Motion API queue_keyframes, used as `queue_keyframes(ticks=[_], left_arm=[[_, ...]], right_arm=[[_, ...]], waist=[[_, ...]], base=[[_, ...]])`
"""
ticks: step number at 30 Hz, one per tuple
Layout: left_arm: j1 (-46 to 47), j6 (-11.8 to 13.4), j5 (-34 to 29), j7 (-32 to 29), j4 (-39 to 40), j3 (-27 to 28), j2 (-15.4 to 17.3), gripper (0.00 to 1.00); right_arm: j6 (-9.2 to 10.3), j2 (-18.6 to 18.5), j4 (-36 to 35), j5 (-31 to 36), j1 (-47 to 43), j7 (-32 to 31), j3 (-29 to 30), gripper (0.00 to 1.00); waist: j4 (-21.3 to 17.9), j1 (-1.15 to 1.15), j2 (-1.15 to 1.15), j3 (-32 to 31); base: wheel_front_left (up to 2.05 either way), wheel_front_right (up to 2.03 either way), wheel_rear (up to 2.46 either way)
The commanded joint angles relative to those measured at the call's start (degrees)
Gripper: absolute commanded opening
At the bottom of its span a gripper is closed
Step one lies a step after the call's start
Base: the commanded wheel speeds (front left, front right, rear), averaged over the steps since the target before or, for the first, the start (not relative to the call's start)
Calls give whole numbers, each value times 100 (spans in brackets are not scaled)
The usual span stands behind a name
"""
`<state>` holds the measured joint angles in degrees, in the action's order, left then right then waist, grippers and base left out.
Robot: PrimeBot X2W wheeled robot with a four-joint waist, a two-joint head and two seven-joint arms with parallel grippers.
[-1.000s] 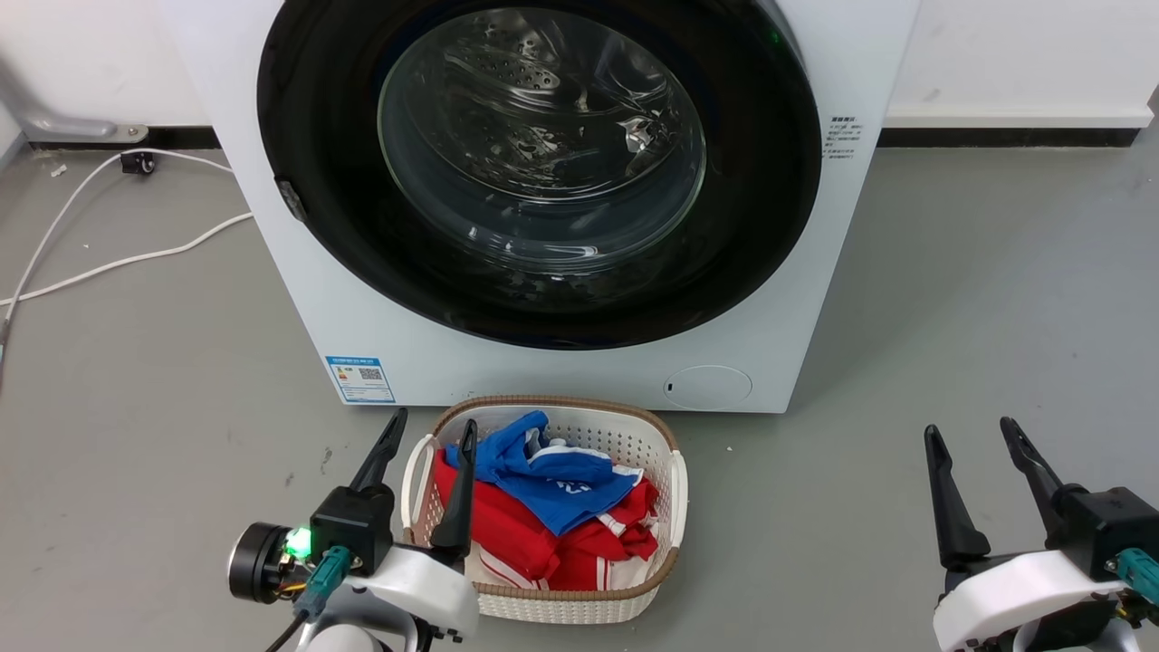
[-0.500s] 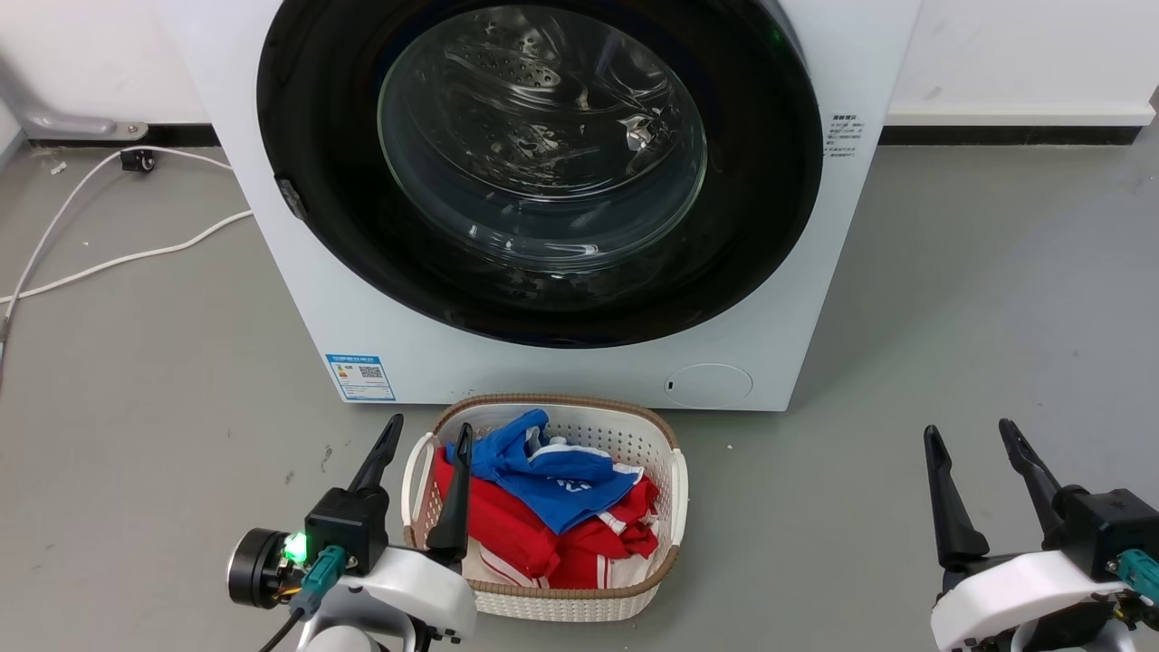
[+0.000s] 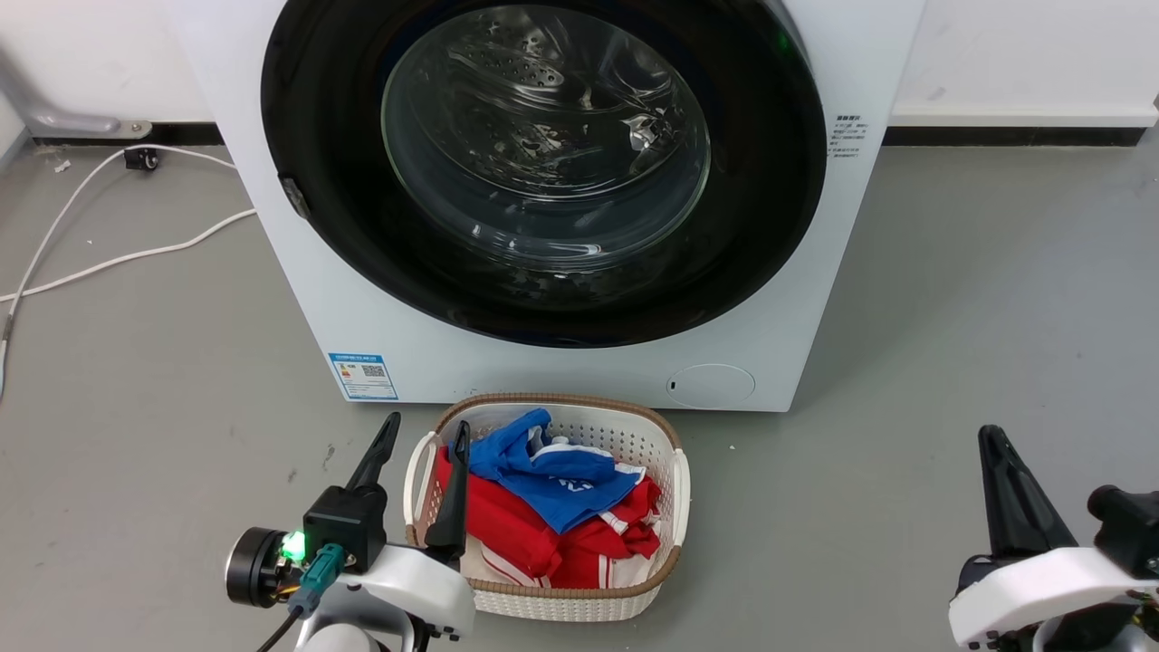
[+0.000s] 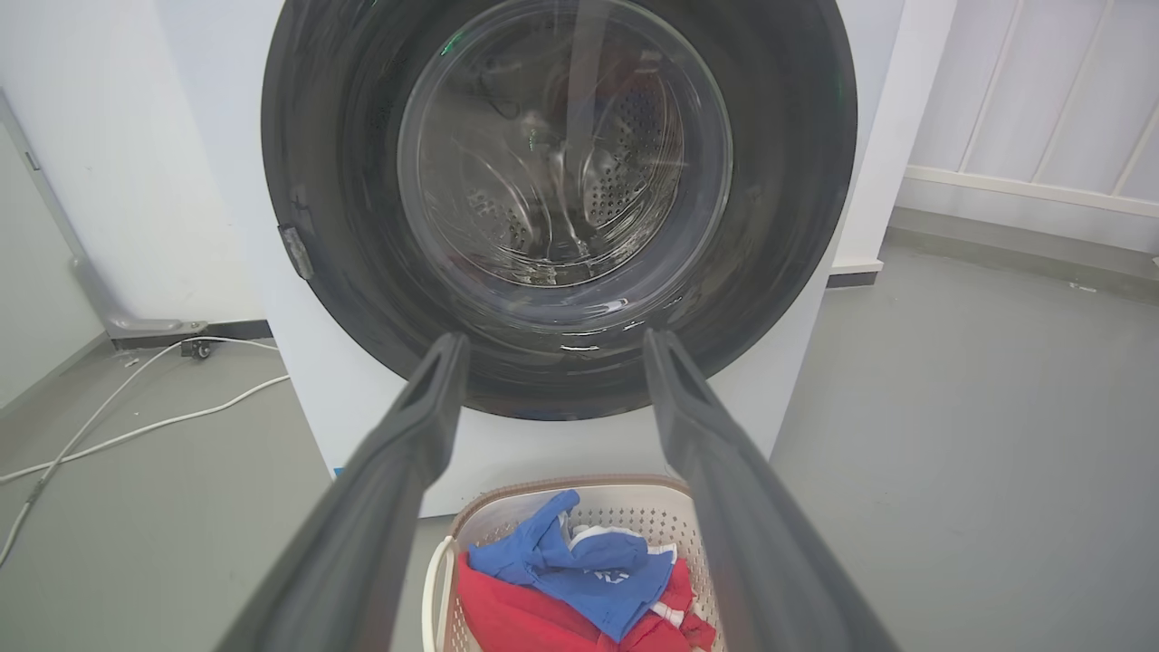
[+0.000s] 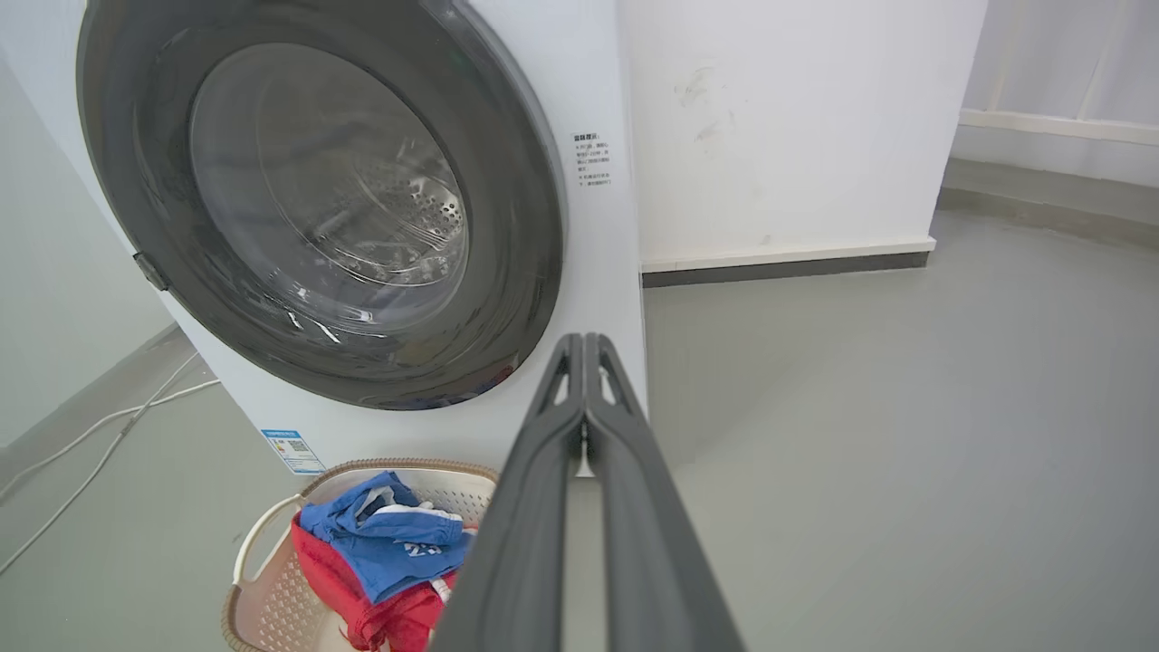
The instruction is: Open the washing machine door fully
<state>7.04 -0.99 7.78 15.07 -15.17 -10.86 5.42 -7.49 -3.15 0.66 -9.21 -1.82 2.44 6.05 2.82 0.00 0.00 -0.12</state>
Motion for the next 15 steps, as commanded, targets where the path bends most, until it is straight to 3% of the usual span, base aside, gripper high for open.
queue_keyframes(ticks=[1, 5, 15], left_arm=[[44, -4, -25, 15, 11, 19, -1, 100], [25, 5, -38, 15, 30, 43, -11, 100], [93, 30, -65, 15, 103, 59, -45, 100]], right_arm=[[0, 24, 15, -115, 29, -21, 33, 0], [0, 26, 109, -709, 77, -167, 245, 0], [0, 25, 899, -3540, 540, -506, 934, 0]], waist=[[1, 0, 0, 1], [-2, 0, 0, 5], [-22, 0, 0, 156]], base=[[0, 0, 0], [0, 0, 0], [0, 0, 0]])
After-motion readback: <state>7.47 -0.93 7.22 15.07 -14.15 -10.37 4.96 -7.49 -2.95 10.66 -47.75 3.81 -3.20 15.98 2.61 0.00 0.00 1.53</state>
